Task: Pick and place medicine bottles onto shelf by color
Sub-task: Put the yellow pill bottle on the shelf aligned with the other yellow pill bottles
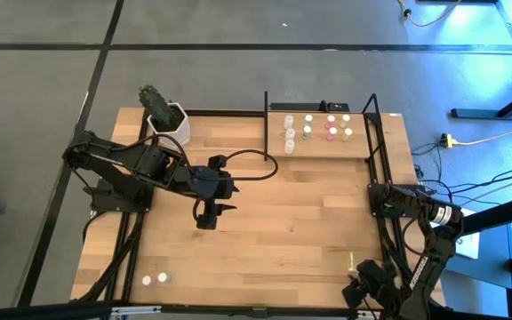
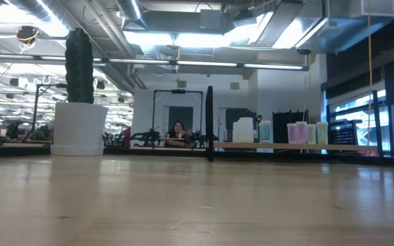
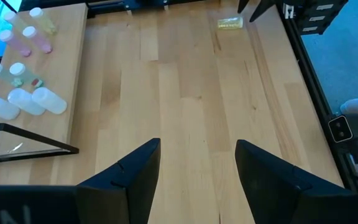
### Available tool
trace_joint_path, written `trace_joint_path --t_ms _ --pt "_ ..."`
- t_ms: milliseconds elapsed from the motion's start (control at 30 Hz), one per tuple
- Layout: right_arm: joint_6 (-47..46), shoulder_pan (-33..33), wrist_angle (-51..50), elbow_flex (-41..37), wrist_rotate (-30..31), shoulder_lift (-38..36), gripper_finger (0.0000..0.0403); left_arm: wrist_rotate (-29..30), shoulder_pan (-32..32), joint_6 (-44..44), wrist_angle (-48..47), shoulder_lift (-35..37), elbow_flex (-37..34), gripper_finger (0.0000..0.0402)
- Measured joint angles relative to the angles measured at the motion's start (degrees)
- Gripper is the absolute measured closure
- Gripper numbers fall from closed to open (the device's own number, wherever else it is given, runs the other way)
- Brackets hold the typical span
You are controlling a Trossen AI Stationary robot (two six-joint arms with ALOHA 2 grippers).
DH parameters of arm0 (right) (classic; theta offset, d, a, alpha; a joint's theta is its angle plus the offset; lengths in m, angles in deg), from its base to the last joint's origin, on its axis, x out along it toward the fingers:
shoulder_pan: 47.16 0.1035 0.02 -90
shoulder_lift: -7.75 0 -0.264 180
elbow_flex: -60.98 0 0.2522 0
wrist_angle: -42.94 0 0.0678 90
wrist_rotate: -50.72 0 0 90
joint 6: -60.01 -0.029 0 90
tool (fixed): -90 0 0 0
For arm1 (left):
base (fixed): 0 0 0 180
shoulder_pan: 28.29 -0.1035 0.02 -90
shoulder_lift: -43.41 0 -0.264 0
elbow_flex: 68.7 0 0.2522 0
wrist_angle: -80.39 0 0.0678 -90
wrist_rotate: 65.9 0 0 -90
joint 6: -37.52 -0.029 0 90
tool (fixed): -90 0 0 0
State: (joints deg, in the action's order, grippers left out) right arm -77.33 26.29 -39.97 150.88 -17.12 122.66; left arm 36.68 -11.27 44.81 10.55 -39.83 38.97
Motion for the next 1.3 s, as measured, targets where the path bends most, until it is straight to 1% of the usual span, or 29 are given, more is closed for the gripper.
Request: trace_joint_path --t_ms 67,167,300,400,667,767,867,1033,1200,1300 --pt "-0.49 0.0 0.12 0.0 2.06 0.0 0.0205 0.0 0.0 0.0 0.0 0.0 0.0 0.02" --pt "-5.31 0.19 0.14 0.0 6.1 0.0 0.0205 0.0 0.0 -0.02 0.0 0.0 0.0 0.02" --pt "-13.55 0.24 1.49 0.0 6.04 0.0 0.0205 0.0 0.0 -0.01 0.0 0.0 0.0 0.02" --pt "-16.79 0.26 2.55 0.02 4.03 0.0 0.0205 0.0 0.02 -0.02 0.0 -0.02 0.0 0.02" --pt "-19.44 0.25 0.6 0.02 0.72 0.0 0.0203 0.0 0.0 -0.01 0.0 0.0 0.0 0.02" --pt "-18.88 0.26 0.58 0.02 0.51 0.0 0.0189 0.0 0.0 0.0 0.0 0.0 0.0 0.02" --pt "-18.64 0.24 0.39 0.02 0.2 0.0 0.0166 0.0 0.0 -0.01 0.0 -0.01 0.0 0.02" --pt "-18.52 0.26 -0.8 0.02 -1.88 0.0 0.0133 0.0 0.0 0.0 0.0 0.0 0.0 0.02" --pt "-18.14 0.24 -0.67 -0.06 -2.22 0.0 0.0128 0.0 0.01 -0.01 0.0 0.0 0.0 0.02" --pt "-17.97 0.17 0.75 -1.48 -2.71 -0.02 0.0128 0.0 0.0 0.0 0.0 0.0 0.0 0.02"
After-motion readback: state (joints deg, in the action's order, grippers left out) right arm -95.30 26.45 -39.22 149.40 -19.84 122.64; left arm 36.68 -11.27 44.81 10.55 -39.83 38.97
